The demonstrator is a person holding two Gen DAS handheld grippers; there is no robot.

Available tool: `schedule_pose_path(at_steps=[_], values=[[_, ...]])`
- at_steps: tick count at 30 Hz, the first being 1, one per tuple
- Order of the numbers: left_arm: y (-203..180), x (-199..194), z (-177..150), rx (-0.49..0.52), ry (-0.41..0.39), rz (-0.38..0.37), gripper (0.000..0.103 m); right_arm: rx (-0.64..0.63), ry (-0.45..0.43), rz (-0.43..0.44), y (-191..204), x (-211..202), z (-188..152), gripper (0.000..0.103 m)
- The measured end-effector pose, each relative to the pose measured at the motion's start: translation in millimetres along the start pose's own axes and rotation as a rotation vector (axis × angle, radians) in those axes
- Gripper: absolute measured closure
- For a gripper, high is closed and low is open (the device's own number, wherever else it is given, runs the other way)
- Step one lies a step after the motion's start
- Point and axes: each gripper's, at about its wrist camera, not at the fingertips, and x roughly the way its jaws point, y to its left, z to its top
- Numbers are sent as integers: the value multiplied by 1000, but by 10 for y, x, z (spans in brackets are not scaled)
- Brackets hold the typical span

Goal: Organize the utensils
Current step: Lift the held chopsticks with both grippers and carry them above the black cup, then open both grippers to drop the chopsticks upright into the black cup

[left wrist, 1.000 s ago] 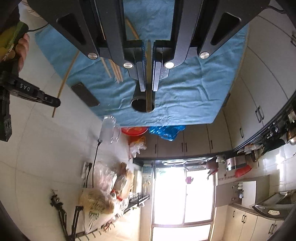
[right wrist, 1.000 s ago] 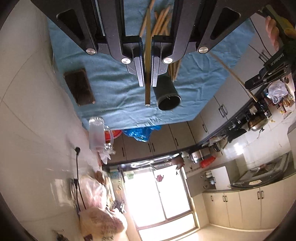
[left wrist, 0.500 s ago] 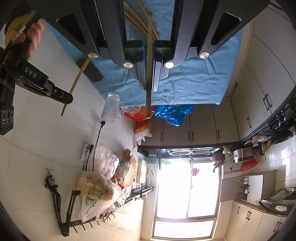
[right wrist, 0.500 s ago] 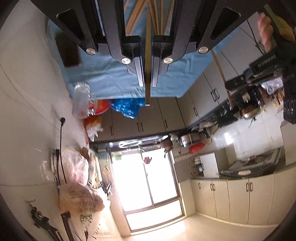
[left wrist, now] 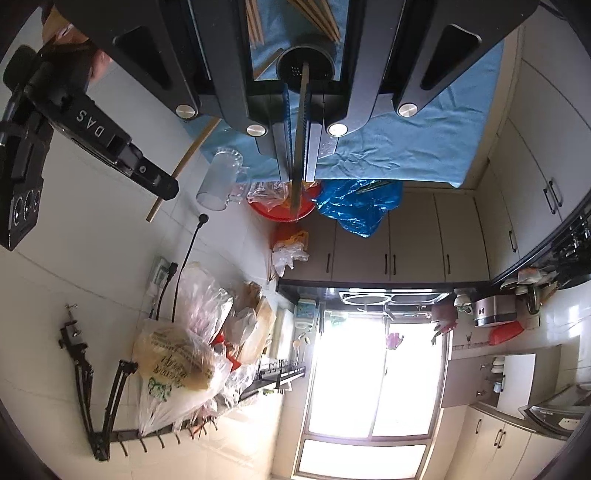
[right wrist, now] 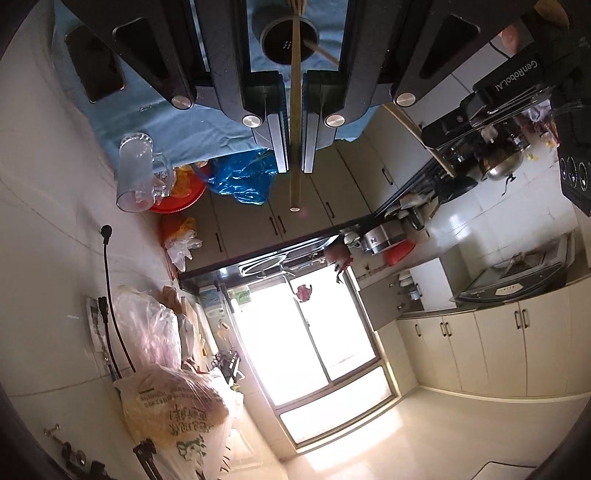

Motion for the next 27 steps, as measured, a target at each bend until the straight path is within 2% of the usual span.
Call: schedule_pose_path(at_steps=[4,9,17,19,21,22,24,27], values=[[-2,321,-118,5,72,-4,98,6,48,-30,-86,293,-110,96],[-19,625,-338,34,148,29,98,32,161,-55,-254,636,-371,96],[51,699,-450,35,163,40,98,86,223,-76,-493,825,-562,96],[99,670,-467,22,169,44,96,103,236,-74,-531,827,-573,90],[152,625,-491,6,176,52,91,104,233,-78,-523,805,-555,68],[183,586,-510,-3,177,55,88,102,223,-82,-519,761,-549,63],[239,500,-553,-19,175,61,79,94,211,-83,-495,673,-524,59],[277,352,-618,-21,166,82,76,86,205,-79,-457,529,-499,57]])
